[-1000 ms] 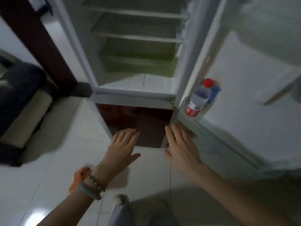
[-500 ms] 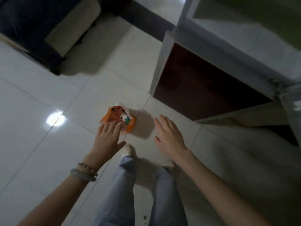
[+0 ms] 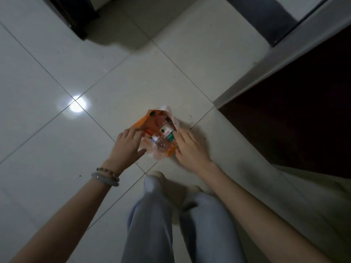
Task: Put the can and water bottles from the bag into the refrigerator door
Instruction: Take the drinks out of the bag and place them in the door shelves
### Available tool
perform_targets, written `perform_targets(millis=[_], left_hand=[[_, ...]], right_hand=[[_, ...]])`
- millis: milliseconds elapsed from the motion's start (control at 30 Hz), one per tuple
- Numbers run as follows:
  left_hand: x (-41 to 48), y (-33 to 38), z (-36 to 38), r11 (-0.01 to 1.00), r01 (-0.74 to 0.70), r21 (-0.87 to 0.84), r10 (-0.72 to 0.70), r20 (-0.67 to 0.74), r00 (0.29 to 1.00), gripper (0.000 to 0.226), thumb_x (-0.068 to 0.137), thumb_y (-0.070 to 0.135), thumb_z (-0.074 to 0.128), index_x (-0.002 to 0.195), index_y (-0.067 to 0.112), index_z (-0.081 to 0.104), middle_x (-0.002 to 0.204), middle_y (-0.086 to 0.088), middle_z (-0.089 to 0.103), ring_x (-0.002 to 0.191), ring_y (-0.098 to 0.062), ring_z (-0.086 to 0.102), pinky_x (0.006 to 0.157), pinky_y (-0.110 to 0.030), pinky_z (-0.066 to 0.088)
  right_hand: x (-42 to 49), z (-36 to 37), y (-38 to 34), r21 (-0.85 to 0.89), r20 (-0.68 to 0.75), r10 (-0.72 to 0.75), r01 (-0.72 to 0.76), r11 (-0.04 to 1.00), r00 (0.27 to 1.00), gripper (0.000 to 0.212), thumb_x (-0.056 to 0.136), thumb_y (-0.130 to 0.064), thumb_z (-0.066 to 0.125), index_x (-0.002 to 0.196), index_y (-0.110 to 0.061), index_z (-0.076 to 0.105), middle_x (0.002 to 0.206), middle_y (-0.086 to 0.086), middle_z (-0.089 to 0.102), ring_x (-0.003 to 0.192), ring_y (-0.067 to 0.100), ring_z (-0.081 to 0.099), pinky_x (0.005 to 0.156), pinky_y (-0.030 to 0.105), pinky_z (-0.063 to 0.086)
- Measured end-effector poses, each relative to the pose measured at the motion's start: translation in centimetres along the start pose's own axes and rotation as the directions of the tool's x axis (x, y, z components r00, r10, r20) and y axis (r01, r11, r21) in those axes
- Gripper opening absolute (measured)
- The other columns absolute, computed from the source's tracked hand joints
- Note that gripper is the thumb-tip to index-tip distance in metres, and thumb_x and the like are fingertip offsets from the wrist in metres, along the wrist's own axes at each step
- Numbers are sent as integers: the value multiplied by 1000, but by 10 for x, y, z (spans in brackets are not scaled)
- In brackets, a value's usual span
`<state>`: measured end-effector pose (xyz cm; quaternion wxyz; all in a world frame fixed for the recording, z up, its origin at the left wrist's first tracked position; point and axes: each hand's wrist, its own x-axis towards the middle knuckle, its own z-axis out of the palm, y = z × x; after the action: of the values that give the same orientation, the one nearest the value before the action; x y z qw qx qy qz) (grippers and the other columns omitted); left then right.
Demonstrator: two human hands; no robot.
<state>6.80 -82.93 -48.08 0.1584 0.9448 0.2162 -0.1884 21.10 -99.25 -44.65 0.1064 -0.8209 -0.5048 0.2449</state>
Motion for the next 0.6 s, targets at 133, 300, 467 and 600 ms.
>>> perform_targets(millis=[133, 300, 467, 600], left_hand=[[53, -36, 70, 994, -73, 79, 73, 6, 997, 57, 69, 25, 78, 117, 6, 54, 122, -16, 56, 109, -35, 53, 91, -46, 44], [101, -68, 123, 984, -109, 141, 123, -97, 988, 41, 78, 23, 67, 115, 8, 56, 121, -15, 57, 111, -33, 54, 94, -46, 41], [120, -89, 145, 982, -148, 113, 171, -231, 958, 44, 84, 30, 47, 122, 7, 53, 123, -18, 55, 113, -35, 51, 95, -46, 39], [117, -95, 150, 972, -184, 146, 222, -317, 922, 42, 88, 31, 37, 119, 8, 55, 124, -17, 55, 115, -33, 50, 94, -43, 40]], right_hand=[[67, 81, 28, 19, 49, -26, 25, 1000, 998, 57, 81, -6, 60, 133, 5, 38, 139, 24, 40, 131, 35, 35, 109, 39, 28], [134, 164, 48, -33, 21, -2, 3, 999, 1000, 50, 89, -9, 48, 136, -1, 32, 142, 18, 37, 131, 30, 33, 109, 39, 28], [188, 214, 69, -255, 131, 111, -75, 964, 985, 55, 86, -12, 51, 134, 5, 29, 135, 24, 40, 122, 35, 41, 102, 37, 33], [219, 250, 83, -341, 244, 247, -156, 927, 938, 63, 88, -16, 52, 139, 5, 21, 139, 26, 34, 126, 39, 37, 102, 44, 38]])
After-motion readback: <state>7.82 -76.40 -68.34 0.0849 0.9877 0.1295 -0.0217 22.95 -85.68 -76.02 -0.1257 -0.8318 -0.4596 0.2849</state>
